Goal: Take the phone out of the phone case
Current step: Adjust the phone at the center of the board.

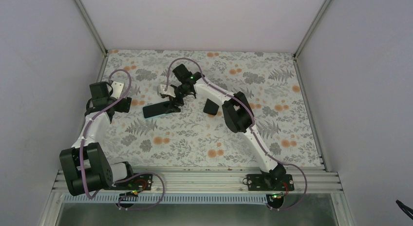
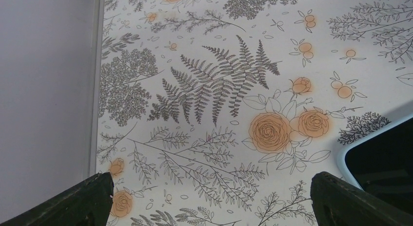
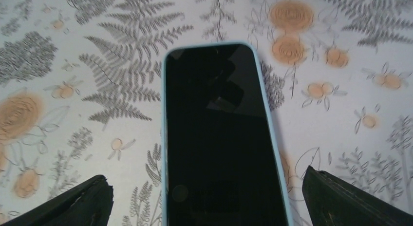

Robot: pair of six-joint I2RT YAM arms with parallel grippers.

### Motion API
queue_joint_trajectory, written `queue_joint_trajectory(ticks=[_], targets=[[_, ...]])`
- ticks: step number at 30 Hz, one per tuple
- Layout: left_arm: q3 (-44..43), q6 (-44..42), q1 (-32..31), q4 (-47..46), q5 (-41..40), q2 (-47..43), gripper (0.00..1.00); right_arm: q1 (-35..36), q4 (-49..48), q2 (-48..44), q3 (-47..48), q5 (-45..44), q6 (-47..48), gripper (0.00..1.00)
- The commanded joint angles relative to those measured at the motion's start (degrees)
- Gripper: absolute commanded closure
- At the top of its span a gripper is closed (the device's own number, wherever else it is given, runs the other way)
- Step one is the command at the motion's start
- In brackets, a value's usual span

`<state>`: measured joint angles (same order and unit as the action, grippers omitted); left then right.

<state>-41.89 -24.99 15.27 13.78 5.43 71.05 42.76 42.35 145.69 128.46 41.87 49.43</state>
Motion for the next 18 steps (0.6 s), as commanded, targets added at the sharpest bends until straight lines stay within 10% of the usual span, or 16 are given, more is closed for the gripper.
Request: queue_joint_trajectory(ticks=[1,18], targets=[[0.5,-0.1,0.4,-1.6,0.6,1.1,0.0,-1.3,1.2,3.3,2.8,2.6,-1.6,0.0],[0.8,0.6,0.4,-2.2,1.5,2.5,0.0,-1.5,3.2,7.7,4.6,-1.0,1.8,0.0]])
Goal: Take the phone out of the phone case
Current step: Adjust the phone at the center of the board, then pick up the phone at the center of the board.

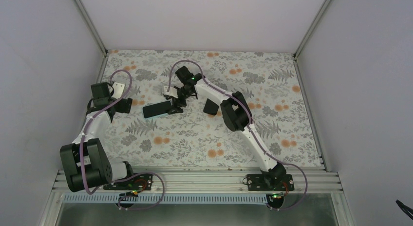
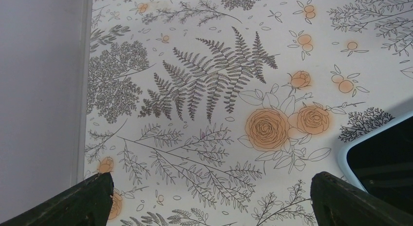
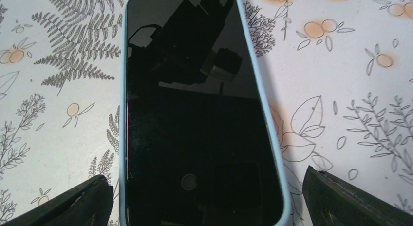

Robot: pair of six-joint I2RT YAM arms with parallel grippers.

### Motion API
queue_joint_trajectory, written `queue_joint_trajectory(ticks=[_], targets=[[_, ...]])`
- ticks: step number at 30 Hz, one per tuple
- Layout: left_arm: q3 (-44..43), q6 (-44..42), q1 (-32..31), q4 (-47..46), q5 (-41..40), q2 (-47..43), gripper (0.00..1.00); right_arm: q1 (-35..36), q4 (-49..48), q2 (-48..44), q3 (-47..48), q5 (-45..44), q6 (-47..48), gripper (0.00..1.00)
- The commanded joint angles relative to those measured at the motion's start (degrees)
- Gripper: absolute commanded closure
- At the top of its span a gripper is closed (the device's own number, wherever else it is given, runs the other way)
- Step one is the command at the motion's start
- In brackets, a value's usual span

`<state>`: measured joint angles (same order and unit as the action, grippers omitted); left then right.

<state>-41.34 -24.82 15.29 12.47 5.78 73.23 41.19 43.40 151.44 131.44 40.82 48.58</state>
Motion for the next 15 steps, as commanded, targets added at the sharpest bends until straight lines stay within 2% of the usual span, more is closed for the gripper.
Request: queue_joint_trajectory(ticks=[1,7,15], targets=[[0.1,0.4,0.4,-0.9,1.2,0.4,0.0,0.0,2.7,2.1,1.7,0.0,3.2,0.0],[0.1,0.2,0.4,-0.9,1.6,1.0,0.0,0.5,6.0,2.2,1.5,-0.2,6.5,0.0],[0.3,-0.1,0.4,-0.9,2.2,0.8,0.0,3.8,5.4,1.0,-2.7,-7.7,9.4,0.0]])
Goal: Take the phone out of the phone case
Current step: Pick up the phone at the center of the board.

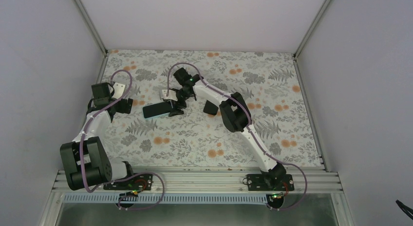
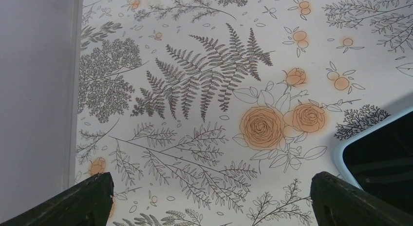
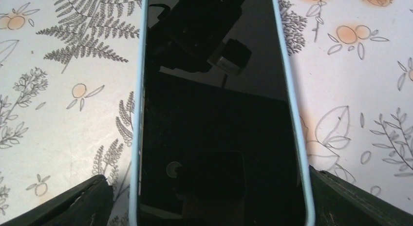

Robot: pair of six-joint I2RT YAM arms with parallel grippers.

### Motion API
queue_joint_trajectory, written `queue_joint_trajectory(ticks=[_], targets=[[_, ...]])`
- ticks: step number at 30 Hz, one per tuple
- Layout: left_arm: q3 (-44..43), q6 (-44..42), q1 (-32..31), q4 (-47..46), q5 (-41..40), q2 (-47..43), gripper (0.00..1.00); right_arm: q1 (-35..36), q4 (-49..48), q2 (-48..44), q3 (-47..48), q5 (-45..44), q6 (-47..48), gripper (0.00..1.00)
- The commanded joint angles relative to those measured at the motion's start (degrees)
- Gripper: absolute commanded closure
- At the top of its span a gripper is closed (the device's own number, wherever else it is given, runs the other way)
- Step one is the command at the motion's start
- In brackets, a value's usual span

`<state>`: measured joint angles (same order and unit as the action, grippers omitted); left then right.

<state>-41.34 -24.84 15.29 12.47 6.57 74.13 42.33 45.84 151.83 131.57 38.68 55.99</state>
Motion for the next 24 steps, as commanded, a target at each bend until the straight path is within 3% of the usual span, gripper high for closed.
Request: queue_joint_trajectory(ticks=[1,5,7,11,16,19,24], targets=[[0.3,-0.1,0.4,-0.9,1.5,-0.1,0.0,3.1,2.9,0.5,-3.0,-6.2,2.3,0.0],[0.5,-0.3,0.4,-0.9,1.6,-0.1,0.0,4.6,2.8,1.1,-2.4,-8.4,2.4,0.03],[0.6,-0.6,0.4,-0.8,1.6,-0.3,0.0,4.9,3.6,1.5,-1.8,-9.2,2.3,0.08],[0.7,-1.5,0.4,-0.6,1.3,-0.2,0.0,5.0,4.2,1.8,-2.2,-10.6,0.9,0.29],[-0.9,-3.3,0.4,1.4,2.7,0.1,0.0,4.9,1.0,-2.3,-8.6,-10.8,-1.5,0.35],[-3.0,-5.7,0.4,5.0,6.6,0.6,0.0,4.9,-2.8,-7.6,-14.4,-10.7,-2.8,0.36],[-9.2,-10.9,0.4,16.6,20.1,3.8,0.0,5.0,-12.4,-19.3,-26.5,-12.4,-5.7,0.4]])
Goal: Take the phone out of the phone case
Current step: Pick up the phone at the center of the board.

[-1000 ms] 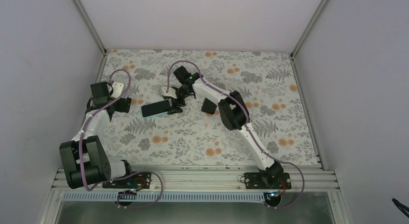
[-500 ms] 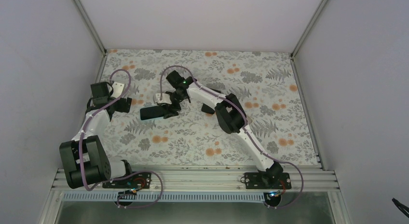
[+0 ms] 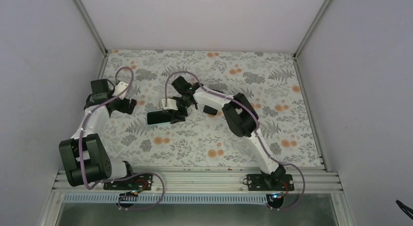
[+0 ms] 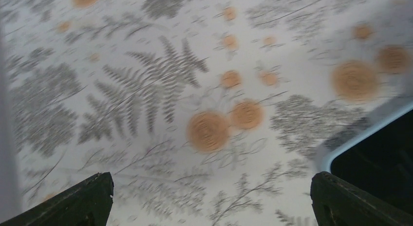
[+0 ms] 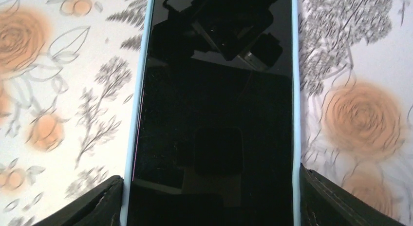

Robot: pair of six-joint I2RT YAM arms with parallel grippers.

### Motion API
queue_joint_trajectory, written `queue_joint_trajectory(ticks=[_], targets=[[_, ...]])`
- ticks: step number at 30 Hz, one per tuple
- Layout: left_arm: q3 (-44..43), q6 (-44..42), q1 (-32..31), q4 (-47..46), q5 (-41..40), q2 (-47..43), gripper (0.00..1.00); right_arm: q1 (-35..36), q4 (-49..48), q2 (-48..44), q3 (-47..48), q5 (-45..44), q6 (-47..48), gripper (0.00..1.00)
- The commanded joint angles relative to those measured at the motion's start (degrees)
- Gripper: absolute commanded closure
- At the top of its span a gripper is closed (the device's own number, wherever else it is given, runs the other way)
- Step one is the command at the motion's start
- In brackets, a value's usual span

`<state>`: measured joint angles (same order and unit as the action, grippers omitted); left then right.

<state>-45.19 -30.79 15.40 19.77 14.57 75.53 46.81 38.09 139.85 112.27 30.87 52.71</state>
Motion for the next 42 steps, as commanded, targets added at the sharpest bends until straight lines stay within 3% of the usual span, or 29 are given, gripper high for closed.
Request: queue_joint_trajectory(ticks=[1,8,19,25,37,42], targets=[[-6.7,-5.7,0.3,11.5,14.5,3.3,0.0,0.6,-5.5,-9.5,-8.9,-4.8,-2.7,0.41],[-15.7,-13.5,-0.1,27.0,32.1,7.1,0.0,0.8,-9.0,-20.3,-16.8,-7.6,-4.5,0.39],[-28.9,-23.3,-0.8,50.3,47.1,22.0,0.0,1.2,-10.3,-26.6,-20.3,-10.7,-5.8,0.38],[-27.0,-16.1,-0.8,44.8,44.7,23.1,0.0,1.4,-10.0,-29.3,-20.5,-10.9,-6.3,0.39],[-26.4,-11.1,-3.5,41.9,44.1,24.6,0.0,2.2,-8.2,-29.3,-15.9,-9.9,-6.8,0.38],[-28.7,-13.6,-4.3,45.9,47.8,26.3,0.18,2.5,-8.7,-28.7,-14.5,-10.3,-7.1,0.38]])
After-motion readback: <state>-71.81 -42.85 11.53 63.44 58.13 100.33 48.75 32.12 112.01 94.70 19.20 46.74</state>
